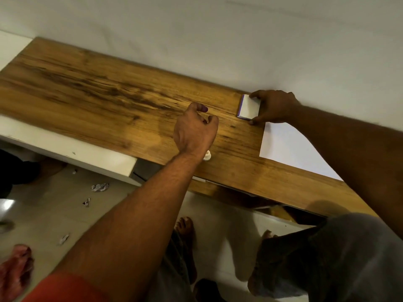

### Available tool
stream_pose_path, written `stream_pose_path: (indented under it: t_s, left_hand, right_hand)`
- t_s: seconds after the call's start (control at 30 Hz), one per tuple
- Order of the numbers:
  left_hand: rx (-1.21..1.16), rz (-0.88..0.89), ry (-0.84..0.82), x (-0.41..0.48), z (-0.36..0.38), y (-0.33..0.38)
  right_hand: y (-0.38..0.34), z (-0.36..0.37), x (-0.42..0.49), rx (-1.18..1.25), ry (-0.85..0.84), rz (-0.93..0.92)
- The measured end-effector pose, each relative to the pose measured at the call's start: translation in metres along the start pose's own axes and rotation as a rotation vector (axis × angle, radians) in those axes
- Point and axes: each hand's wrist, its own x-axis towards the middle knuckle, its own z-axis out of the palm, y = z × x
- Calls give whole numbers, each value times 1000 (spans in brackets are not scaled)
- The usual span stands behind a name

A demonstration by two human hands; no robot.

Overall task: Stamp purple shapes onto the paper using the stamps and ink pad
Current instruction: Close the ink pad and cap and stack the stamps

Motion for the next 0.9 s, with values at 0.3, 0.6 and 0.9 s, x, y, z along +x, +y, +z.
stream_pose_path:
  t_s: [0.3, 0.6, 0.9]
  left_hand:
    - [35, -17, 23, 5, -22, -20]
    - [319, 64, -362, 26, -67, -56]
    - [494, 80, -643, 10, -64, -69]
  right_hand:
    - [-3, -3, -5, 15, 103, -39]
    - [-81, -2, -56, 130, 109, -523]
    - [-119, 35, -54, 79, 46, -601]
